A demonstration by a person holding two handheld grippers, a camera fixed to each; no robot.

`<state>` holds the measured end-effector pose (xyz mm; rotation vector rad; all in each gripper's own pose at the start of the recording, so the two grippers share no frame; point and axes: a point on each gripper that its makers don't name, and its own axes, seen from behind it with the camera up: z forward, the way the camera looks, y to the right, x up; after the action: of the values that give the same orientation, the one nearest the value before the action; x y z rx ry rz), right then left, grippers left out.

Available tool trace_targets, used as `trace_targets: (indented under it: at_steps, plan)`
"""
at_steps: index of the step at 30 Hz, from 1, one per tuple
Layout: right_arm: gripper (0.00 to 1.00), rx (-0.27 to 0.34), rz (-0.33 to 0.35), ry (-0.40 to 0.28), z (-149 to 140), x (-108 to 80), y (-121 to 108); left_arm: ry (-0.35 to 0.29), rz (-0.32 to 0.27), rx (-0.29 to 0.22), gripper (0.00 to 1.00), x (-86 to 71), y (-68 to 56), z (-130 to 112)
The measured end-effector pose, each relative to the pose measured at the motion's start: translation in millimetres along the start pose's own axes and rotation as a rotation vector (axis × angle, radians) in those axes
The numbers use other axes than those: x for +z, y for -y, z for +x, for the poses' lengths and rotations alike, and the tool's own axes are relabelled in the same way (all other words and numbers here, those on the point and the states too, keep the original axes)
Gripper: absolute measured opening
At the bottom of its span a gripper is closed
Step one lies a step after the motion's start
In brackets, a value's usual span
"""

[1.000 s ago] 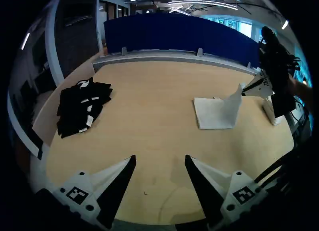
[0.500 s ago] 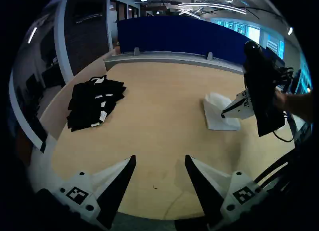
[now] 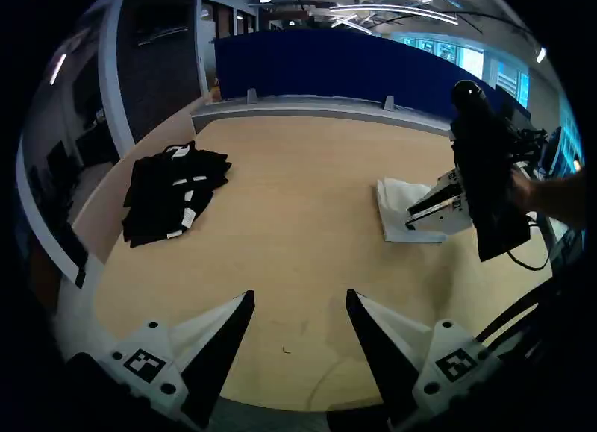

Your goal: Fold towel

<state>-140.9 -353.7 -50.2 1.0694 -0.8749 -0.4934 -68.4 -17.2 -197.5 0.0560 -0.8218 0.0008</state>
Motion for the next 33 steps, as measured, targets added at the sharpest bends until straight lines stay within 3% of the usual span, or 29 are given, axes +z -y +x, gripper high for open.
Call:
trace_targets:
  at_steps: [2,4,11,23,33]
  plan:
    - [0.73,0.002,-0.005,-0.008,1.5,-3.0,-0.7,0.000,-0.001,0.003,0.90,-0.5,-0.7,0.9]
    - [0.77,0.004,-0.014,-0.014,1.3,-6.1,-2.3,0.000,-0.003,0.004,0.91,-0.9,-2.0,1.2]
    - [0.77,0.025,-0.028,-0.011,-9.0,-15.7,-4.3,0.001,-0.007,0.008,0.91,-1.5,-6.0,0.7]
    - [0.77,0.104,-0.080,0.044,-69.7,-43.4,-6.2,0.002,-0.015,0.014,0.90,-1.2,-10.1,2.3]
    - [0.71,0.147,-0.101,0.079,-97.9,-48.0,-7.3,0.000,-0.026,0.020,0.91,-1.0,-16.9,6.9]
